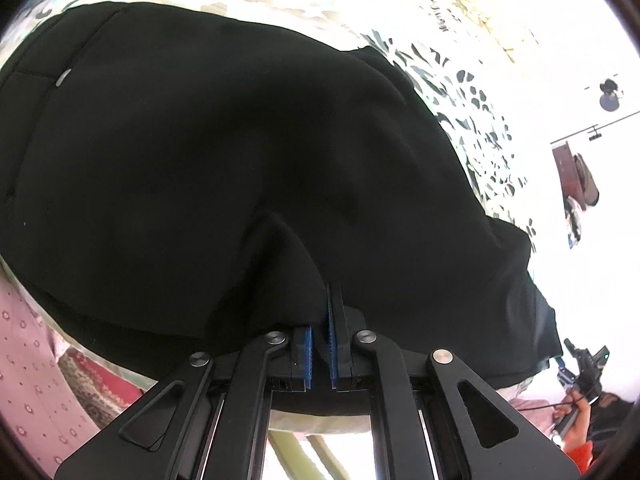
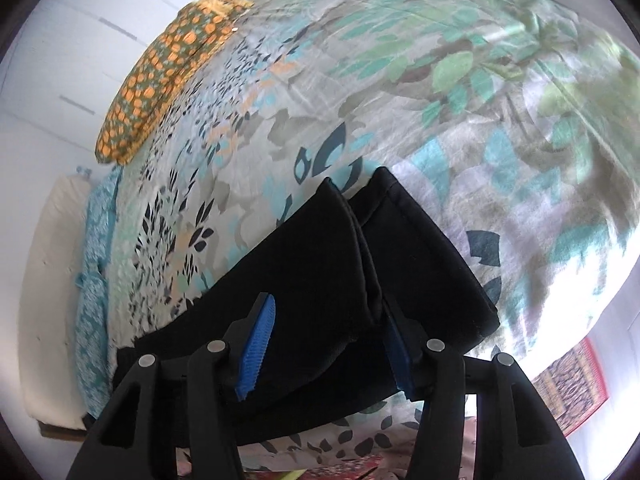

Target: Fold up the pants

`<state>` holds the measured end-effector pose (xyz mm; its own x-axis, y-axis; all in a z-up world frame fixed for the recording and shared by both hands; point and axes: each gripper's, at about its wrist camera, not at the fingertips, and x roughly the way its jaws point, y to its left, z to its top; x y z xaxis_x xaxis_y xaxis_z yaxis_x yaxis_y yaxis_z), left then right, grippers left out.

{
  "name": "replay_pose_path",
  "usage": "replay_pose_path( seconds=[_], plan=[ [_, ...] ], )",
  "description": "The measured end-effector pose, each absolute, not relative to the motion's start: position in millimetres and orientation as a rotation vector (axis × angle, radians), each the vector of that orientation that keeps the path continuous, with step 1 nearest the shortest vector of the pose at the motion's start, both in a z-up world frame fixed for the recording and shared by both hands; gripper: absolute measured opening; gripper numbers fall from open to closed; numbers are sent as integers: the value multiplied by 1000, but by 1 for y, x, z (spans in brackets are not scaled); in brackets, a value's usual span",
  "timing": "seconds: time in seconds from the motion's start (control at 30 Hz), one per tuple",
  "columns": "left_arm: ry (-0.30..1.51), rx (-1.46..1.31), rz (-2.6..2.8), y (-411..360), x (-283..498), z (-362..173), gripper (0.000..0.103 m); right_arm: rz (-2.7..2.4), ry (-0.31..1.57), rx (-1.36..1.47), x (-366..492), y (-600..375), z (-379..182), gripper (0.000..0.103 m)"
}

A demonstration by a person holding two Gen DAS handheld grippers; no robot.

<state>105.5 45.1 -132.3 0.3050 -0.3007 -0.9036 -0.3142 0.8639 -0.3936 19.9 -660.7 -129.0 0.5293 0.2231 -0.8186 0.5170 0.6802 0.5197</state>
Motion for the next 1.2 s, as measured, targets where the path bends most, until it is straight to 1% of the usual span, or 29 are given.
replay_pose_path(
  seconds=[0.03,0.07,0.23,0.33,0.47,0.8,1.03,1.07,1.13,1.2],
  plan=[
    [1280,-564,9,45,106,-132,5,-212,1024,853,19,-663,-130,22],
    [1277,-558,6,46,105,-132,5,-228,1029,853,19,-665,-131,12],
    [1280,-533,-69,38,97,-109,4,-343,1075,680,12,-663,-115,12],
    [1311,-478,-102,25,87,-106,4,-407,1148,600,8,-667,-120,12],
    [1375,-463,-89,22,86,-118,4,-441,1194,627,9,-675,-130,12],
    [1369,-427,-92,18,82,-105,4,-471,1222,573,15,-669,-132,12],
    [1406,-460,-74,20,84,-121,5,-477,1231,556,17,-667,-133,12],
    [1408,-464,-73,21,88,-121,7,-477,1230,557,16,-667,-133,12],
    [1408,-477,-55,26,90,-120,15,-477,1228,559,17,-667,-133,12],
    [1394,-501,-15,34,89,-117,34,-476,1227,561,17,-667,-133,12]
  ],
)
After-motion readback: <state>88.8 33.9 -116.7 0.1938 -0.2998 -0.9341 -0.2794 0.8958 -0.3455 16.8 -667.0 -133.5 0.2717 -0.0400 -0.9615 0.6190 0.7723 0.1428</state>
